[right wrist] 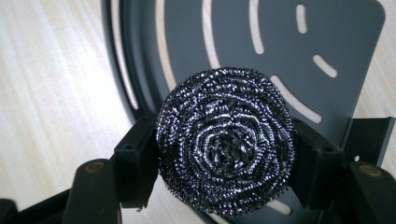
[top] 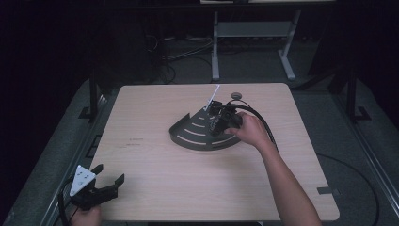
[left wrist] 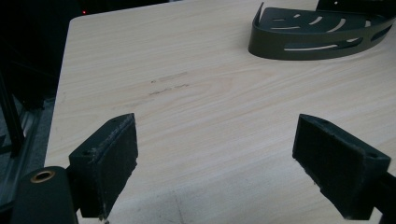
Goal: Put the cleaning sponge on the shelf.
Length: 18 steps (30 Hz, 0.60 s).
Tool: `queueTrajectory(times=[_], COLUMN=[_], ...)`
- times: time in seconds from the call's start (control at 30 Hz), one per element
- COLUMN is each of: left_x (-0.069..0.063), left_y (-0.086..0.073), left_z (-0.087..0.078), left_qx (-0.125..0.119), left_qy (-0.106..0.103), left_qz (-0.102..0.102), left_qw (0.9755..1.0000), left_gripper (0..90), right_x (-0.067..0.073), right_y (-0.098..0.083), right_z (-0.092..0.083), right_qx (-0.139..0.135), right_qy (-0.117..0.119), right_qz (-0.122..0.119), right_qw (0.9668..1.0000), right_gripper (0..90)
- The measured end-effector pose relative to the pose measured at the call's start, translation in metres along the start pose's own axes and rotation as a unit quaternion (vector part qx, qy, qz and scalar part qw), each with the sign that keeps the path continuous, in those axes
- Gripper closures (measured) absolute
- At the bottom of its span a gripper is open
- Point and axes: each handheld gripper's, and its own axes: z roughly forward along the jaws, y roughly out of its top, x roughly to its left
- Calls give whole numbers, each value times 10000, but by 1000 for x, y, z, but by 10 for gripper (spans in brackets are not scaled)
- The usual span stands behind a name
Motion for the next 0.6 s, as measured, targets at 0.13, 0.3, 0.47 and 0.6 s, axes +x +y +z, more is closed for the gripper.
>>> queueTrajectory(times=[0.13,0.3,0.47,0.6], left_x=[0,0,0,1], left_y=[0,0,0,0], left_z=[0,0,0,0], left_qx=[-4,0,3,7], left_qy=[-2,-3,0,-1], left_qz=[-3,-1,3,-3], left_qw=[10000,10000,10000,10000], left_gripper=[134,134,134,134], right_x=[-2,-7,-11,-12], right_y=[0,-1,-1,-1], right_z=[5,12,20,25], right_qx=[-5,58,102,114], right_qy=[-58,-29,34,66], right_qz=[15,108,182,212], right_qw=[10000,9999,9998,9997], right_gripper=[335,334,334,334])
